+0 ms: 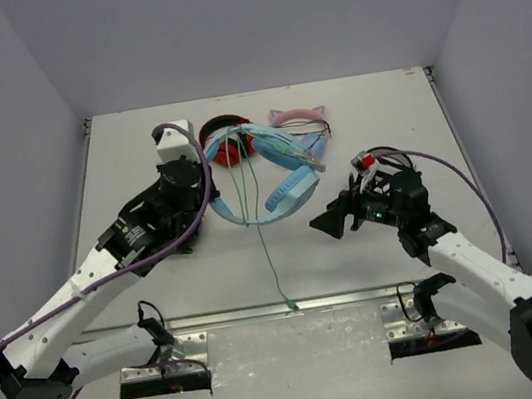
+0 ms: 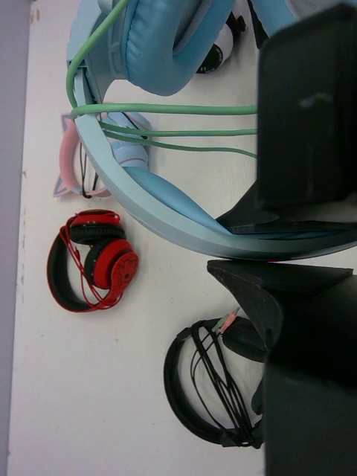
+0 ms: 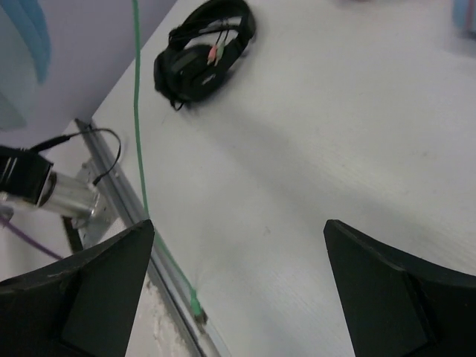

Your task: Wrap the headphones

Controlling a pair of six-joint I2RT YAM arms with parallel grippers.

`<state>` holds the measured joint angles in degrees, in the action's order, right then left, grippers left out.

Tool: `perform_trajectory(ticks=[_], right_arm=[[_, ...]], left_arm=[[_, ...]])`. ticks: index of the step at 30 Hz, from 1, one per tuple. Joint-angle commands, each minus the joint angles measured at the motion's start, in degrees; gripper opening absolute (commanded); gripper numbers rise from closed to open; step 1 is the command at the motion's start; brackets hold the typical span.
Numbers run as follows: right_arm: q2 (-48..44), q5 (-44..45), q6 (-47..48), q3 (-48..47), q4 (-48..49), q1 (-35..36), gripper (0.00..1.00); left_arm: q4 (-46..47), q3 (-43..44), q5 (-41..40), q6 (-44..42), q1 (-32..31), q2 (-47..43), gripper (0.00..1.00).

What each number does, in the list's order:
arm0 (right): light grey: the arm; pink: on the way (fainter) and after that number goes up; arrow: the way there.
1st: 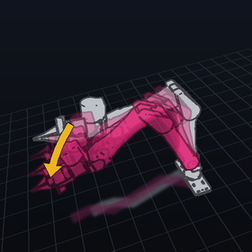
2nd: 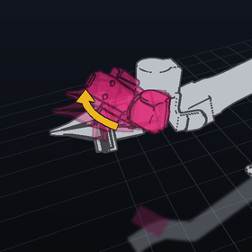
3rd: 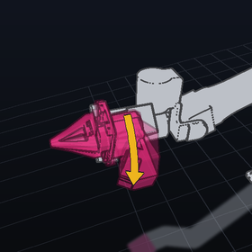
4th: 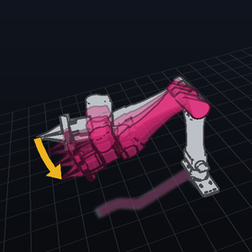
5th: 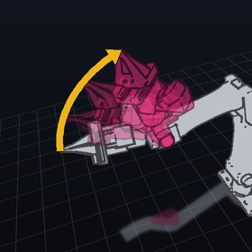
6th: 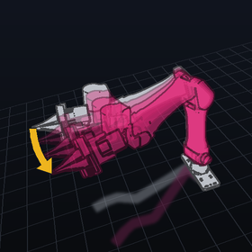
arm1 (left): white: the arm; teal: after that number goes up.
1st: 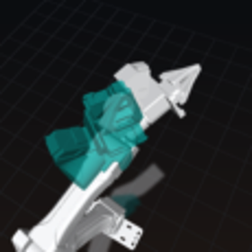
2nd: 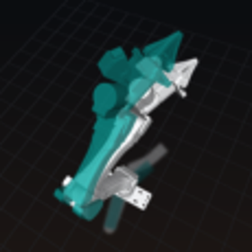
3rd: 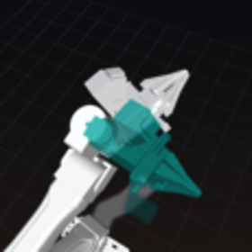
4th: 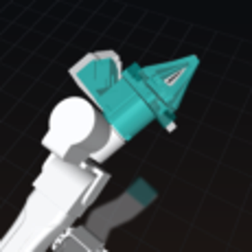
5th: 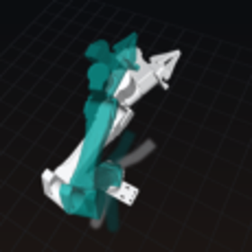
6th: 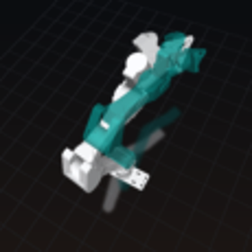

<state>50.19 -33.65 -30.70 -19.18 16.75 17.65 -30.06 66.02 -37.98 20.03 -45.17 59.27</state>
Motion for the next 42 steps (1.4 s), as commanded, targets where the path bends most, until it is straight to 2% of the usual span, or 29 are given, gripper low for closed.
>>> perform_trajectory(ticks=[1,4,9,12,26,29,33,34,37,42], right_arm=[[3.76,-8.63,-1.48,2.13,14.62,5.25,0.96],[9.47,-1.61,4.33,1.86,15.14,13.61,0.96],[19.82,0.86,0.64,7.4,36.81,17.23,0.95],[26.59,2.53,0.47,6.62,43.16,20.39,0.94],[51.12,4.46,-4.72,-2.0,62.32,30.95,0.84],[56.57,3.33,-8.23,-3.67,69.08,31.3,0.74],[58.0,4.98,-8.24,-3.76,70.61,32.62,0.33],[57.82,5.52,-7.54,-2.72,70.52,32.8,0.11],[56.07,7.45,-7.79,0.97,73.41,32.89,0.01],[49.41,12.46,-8.68,8.71,76.58,32.89,0.01]], left_arm=[[4.05,5.25,-3.06,2.82,-2.37,-0.38,0.0],[3.35,6.58,-3.77,3.35,-2.99,0.85,0.0],[1.94,8.69,-5.26,5.45,-3.35,2.34,0.0],[1.5,8.86,-6.41,6.42,-3.44,2.43,0.0],[1.32,8.69,-8.61,7.91,-3.44,1.82,0.0],[1.85,8.16,-8.6,8.09,-3.44,1.47,0.0],[1.5,8.25,-9.74,7.57,-3.44,1.64,0.0],[1.41,8.34,-10.18,7.39,-3.44,1.73,0.0],[1.15,8.25,-11.42,7.21,-3.44,1.64,0.0],[1.5,6.58,-15.27,8.7,-3.52,1.56,0.0]])
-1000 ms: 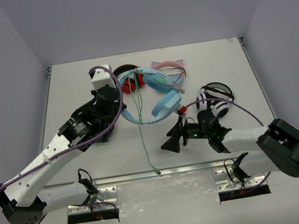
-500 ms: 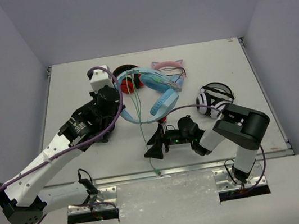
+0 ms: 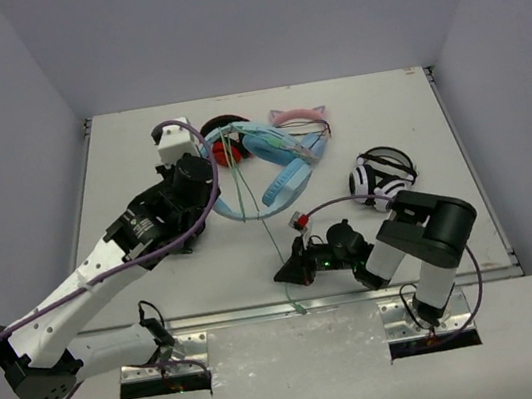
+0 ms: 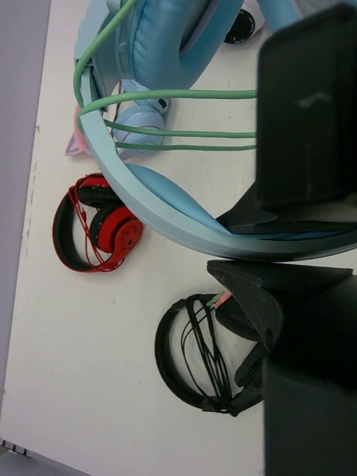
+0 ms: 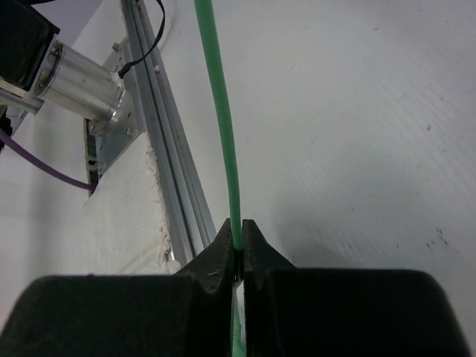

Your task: Wrap the headphones

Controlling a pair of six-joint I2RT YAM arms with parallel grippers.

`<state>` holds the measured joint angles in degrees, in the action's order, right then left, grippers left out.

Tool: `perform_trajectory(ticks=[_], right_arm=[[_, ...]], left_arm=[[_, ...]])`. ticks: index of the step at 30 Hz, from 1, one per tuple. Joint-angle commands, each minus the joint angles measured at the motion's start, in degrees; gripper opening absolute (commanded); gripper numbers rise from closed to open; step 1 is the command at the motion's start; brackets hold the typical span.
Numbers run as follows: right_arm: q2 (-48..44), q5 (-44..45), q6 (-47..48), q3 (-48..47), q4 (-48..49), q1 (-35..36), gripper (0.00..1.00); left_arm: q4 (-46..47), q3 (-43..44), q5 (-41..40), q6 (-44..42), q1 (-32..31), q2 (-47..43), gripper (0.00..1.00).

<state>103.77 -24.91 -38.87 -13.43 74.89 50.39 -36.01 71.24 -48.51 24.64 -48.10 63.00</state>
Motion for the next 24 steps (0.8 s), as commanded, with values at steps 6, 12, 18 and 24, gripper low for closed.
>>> perform_trajectory(ticks=[6,12,18,24], right_arm=[[-17.96,5.31,2.38,6.31,2.49,1.72,0.01],[-40.9,13.29,14.51,-1.84,-36.42,8.93,0.01],[-49.53,18.84,20.41,-10.03,-55.26,12.45,0.01],[-51.29,21.12,26.91,-18.98,-67.67,12.98,0.01]], left_arm=[[4.64,1.0,-14.58,11.29,-0.42,0.71,0.0],[3.48,2.67,-13.19,13.68,4.93,4.14,0.0],[7.09,2.41,-10.64,10.87,6.61,5.11,0.0],[9.55,1.45,-7.92,5.78,5.74,8.62,0.0]])
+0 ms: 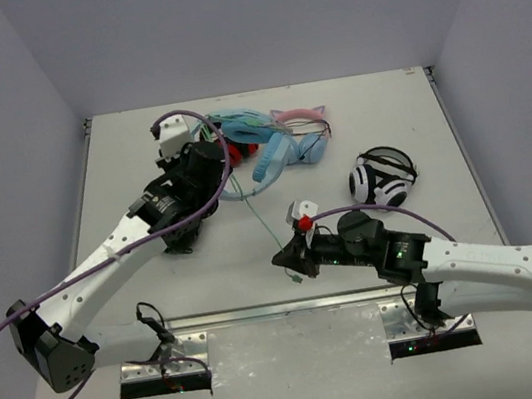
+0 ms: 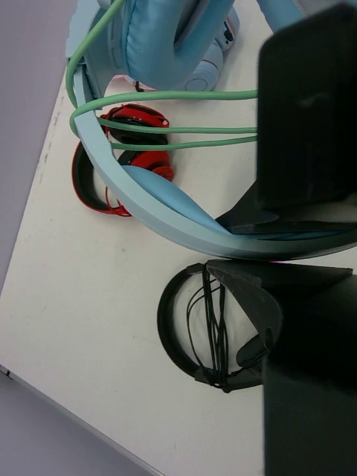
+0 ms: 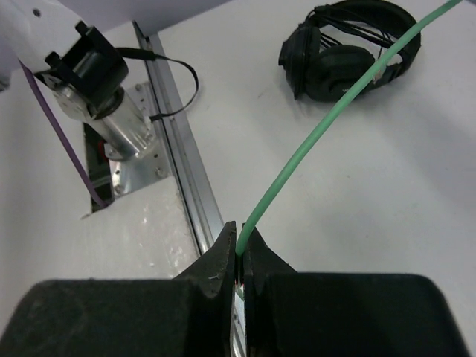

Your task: Wrap the headphones

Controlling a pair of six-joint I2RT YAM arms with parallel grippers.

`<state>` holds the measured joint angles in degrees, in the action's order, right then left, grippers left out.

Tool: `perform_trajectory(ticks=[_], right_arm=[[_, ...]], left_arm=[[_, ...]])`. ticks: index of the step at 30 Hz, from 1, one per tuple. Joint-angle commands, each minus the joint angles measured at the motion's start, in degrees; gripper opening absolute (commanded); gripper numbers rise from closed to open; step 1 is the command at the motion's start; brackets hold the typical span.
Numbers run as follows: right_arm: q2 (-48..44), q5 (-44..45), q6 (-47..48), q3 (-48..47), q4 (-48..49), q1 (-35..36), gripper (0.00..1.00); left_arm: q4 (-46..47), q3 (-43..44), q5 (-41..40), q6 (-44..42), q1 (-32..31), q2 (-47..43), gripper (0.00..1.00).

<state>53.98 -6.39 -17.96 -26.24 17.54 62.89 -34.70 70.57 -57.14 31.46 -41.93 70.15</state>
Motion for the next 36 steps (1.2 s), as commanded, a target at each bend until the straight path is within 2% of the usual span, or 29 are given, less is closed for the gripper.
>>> perform_trajectory(ticks=[1,8,14,16,22,24,31,36], right_arm=[[-1.59,2.79,7.05,-8.02,-12.51,0.48,0.01],[-1.33,8.58,20.91,-23.92,-29.39,0.48,0.01],[-0.45,19.04,30.95,-28.78,-37.31,0.48,0.01],[-0.45,22.63,33.58,-28.87,-37.75,0.48,0.01],[-1.33,25.98,38.95,-28.6,-38.28,0.48,0.01],[-0.98,26.96,40.36,-28.6,-38.37,0.48,0.01],[-1.77,27.14,41.86,-26.24,-34.42,-1.28,0.01],[-3.52,22.05,39.58,-25.18,-31.96,-6.81,0.01]], left_arm=[[8.68,1.77,0.98,-1.4,-0.69,2.26,0.0],[17.38,-7.44,5.54,-6.85,-3.5,4.38,0.0],[31.34,-15.89,16.7,-18.7,-7.02,0.7,0.0],[35.64,-18.79,19.08,-22.31,-9.04,-0.36,0.0],[34.79,-19.41,26.81,-26.98,-12.03,1.56,0.0],[34.79,-19.76,32.67,-27.24,-12.3,2.27,0.0],[34.79,-21.34,42.9,-27.86,-12.38,0.61,0.0],[35.23,-22.14,48.78,-28.12,-12.38,-1.07,0.0]])
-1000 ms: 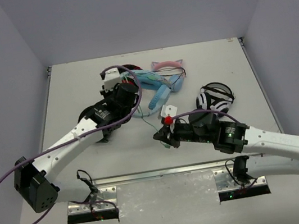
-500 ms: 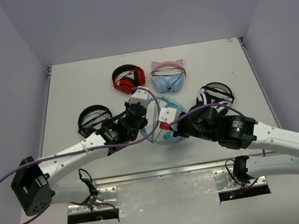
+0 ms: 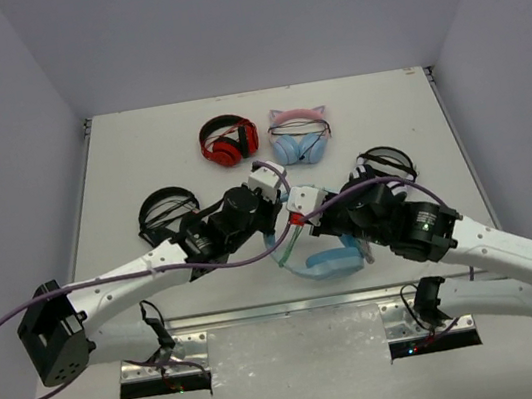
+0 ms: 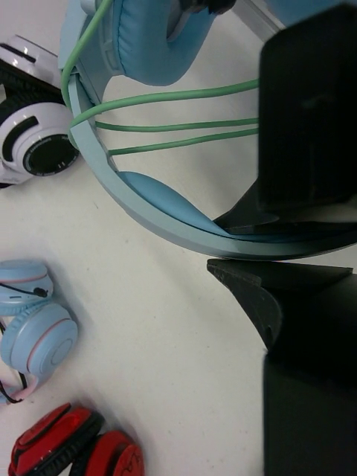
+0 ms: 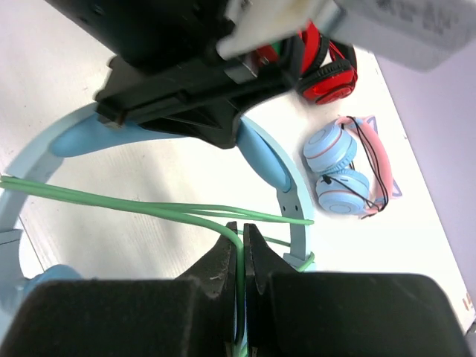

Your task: Wrap the headphones

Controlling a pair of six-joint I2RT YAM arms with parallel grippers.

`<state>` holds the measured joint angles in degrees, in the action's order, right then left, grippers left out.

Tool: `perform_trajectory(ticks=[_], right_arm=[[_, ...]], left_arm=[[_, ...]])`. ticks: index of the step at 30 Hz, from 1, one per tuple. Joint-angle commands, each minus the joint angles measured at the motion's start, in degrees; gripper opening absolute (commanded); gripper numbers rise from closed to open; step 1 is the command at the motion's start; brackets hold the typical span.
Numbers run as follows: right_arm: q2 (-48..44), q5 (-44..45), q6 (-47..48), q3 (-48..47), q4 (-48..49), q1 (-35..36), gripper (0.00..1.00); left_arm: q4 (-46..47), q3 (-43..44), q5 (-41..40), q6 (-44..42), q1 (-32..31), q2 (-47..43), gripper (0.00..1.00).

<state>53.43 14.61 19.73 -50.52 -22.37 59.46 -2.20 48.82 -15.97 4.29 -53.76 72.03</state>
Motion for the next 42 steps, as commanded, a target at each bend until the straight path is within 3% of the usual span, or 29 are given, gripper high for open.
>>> perform_trajectory(ticks=[1,16,25,27,29,33,38,42], right_arm=[[-3.15,0.51,1.63,-0.81,8.48,-4.95,0.01],[-2.1,-2.48,3.21,0.86,11.47,-11.82,0.01],[1.24,-14.25,4.88,-1.07,9.8,-19.73,0.09],[2.2,-18.02,5.58,-1.33,9.28,-20.17,0.09],[3.43,-20.75,6.37,-1.68,9.01,-20.26,0.02],[6.24,-20.24,8.57,-1.07,11.54,-20.87,0.02],[6.86,-21.37,8.05,0.25,15.77,-25.34,0.11],[7.65,-26.72,5.59,0.07,16.83,-30.19,0.24]], left_arm=[[2.64,-0.39,8.14,-0.96,-0.56,-2.95,0.0],[2.29,-1.27,9.29,-0.78,-0.56,-3.92,0.0],[-5.7,1.8,3.75,2.82,-0.56,0.92,0.01],[-7.11,2.24,2.7,3.7,-0.38,1.71,0.0],[-8.79,2.95,1.64,4.31,-0.47,2.41,0.0],[-12.21,4.79,1.72,4.93,-0.47,3.03,0.01],[-12.57,4.71,4.71,4.85,-0.47,1.54,0.0],[-12.66,4.36,7.34,5.02,-0.47,0.05,0.0]])
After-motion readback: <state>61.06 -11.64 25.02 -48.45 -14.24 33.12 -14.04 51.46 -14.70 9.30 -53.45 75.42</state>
